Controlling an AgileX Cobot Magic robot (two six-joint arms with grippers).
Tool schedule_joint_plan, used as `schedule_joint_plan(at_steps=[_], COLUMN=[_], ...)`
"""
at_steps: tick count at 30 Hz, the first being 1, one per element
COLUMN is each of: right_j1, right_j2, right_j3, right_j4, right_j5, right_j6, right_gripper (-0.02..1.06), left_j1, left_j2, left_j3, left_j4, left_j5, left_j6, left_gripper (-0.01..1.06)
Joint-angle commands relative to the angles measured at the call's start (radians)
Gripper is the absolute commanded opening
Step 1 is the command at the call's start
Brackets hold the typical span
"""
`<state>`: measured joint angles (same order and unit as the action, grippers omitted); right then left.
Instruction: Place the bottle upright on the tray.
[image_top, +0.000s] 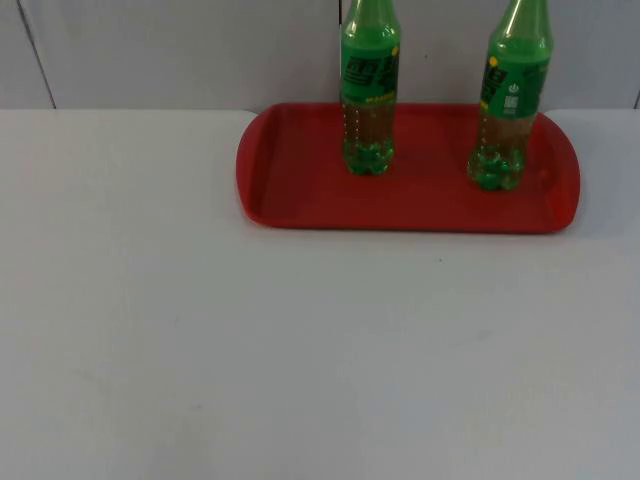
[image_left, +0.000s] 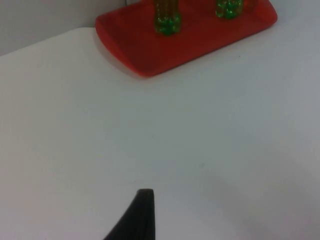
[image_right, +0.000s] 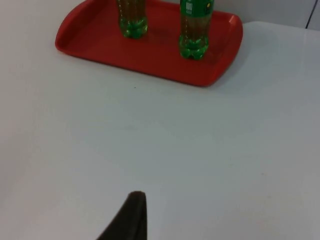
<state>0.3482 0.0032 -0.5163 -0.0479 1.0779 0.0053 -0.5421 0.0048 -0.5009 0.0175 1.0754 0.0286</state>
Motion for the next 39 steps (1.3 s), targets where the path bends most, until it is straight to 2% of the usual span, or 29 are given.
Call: schedule_joint_plan(at_steps=[1, 13, 18, 32, 39], right_j1=[0.0, 0.0, -0.028, -0.257, -0.295], right_j2=[-0.003, -0.003, -0.003, -0.003, -0.003], right_j3=[0.002, 0.002, 0.002, 0.002, 0.002], right_j4=[-0.003, -0.003, -0.003, -0.003, -0.003], right_j5=[0.001, 0.001, 0.001, 0.001, 0.001], right_j6=[0.003, 0.003, 0.003, 0.003, 0.003], right_gripper=[1.05, 1.05, 1.05, 1.05, 1.05], left_j1=[-0.006, -0.006, -0.006, -0.006, -0.006], left_j2=[-0.005, -0.005, -0.005, -0.005, -0.005], left_j3=[0.005, 0.005, 0.005, 0.005, 0.005], left_j4=[-0.007, -0.007, -0.007, -0.007, -0.007], left_j5=[-0.001, -0.001, -0.001, -0.001, -0.001], left_j6=[0.001, 0.001, 0.001, 0.001, 0.001], left_gripper=[1.05, 1.05, 1.05, 1.05, 1.05])
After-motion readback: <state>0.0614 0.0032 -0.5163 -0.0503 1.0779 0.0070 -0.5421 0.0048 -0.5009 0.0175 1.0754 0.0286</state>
